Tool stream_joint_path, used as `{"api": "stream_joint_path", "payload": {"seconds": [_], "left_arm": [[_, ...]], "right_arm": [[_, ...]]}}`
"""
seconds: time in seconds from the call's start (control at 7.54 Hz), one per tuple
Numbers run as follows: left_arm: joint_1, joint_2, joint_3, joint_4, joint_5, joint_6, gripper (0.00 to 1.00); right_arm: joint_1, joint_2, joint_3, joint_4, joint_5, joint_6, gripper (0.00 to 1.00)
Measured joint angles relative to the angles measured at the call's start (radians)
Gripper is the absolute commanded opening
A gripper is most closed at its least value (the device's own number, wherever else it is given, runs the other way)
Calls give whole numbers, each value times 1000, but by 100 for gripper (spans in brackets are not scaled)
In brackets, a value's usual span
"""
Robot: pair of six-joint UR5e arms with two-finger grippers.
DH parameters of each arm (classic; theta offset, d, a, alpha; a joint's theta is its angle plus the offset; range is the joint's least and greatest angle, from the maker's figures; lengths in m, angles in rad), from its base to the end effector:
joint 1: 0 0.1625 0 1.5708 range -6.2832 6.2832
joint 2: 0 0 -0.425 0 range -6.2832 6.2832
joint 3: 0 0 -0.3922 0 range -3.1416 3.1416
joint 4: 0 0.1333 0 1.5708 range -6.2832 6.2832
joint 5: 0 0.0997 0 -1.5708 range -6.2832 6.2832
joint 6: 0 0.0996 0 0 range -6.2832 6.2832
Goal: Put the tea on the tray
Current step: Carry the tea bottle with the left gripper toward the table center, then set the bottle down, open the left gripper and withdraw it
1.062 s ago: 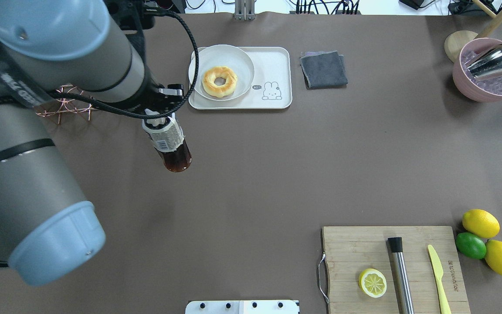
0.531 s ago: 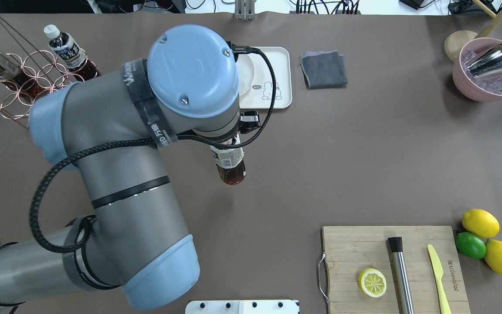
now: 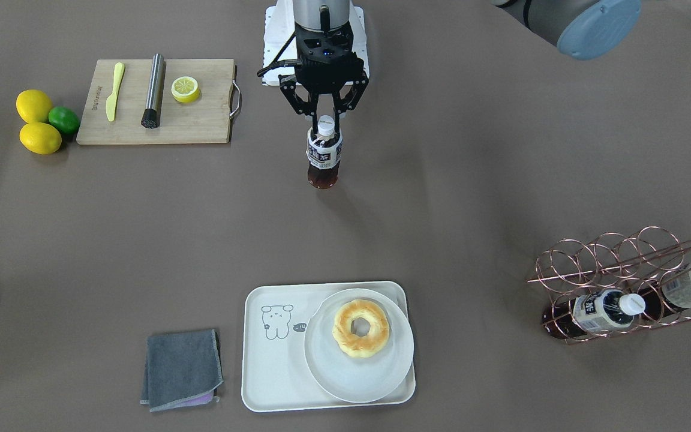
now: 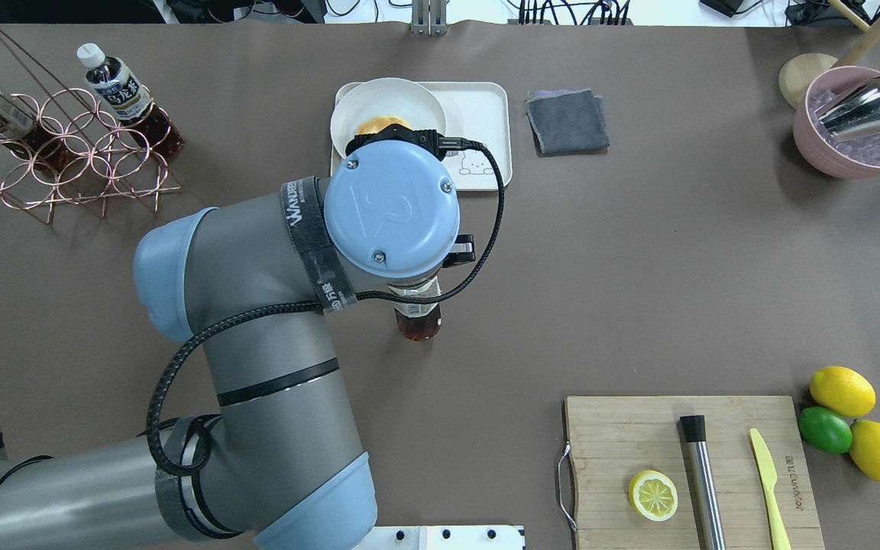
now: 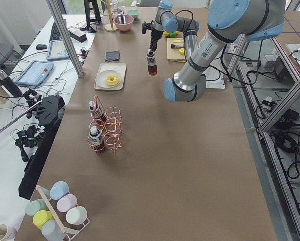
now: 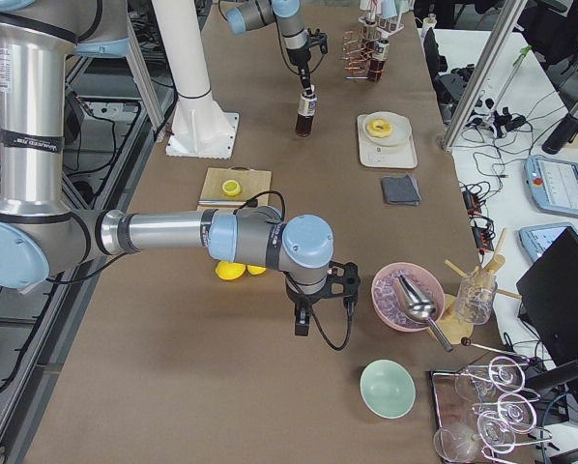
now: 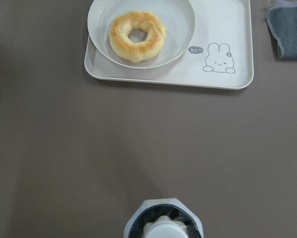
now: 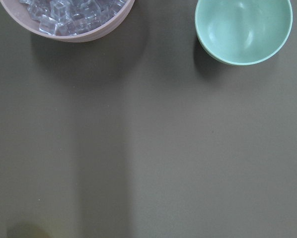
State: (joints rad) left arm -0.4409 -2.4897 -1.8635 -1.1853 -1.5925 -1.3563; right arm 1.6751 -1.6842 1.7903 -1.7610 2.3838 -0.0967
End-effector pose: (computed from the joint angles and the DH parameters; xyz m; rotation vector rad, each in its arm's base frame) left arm 0.5016 -0.3817 0.0474 0.2470 0.7902 -0.2044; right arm 0.1060 -0.4268 0.6198 0.0025 -0.8164 0.0414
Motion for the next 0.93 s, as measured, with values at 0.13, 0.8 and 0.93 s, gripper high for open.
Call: {"api": "stream_joint_path", "payload": {"seconds": [0.13, 0.8, 0.93], "left_arm": [[6, 15, 5, -19, 2, 0, 0], [18, 56, 4, -84, 30, 0, 98], [28, 58, -2, -84, 44, 0, 98]], "right_arm": [[0, 0, 0, 0, 0, 0, 100], [0, -1, 0, 0, 0, -1, 100], [0, -1, 0, 0, 0, -1, 100]]}}
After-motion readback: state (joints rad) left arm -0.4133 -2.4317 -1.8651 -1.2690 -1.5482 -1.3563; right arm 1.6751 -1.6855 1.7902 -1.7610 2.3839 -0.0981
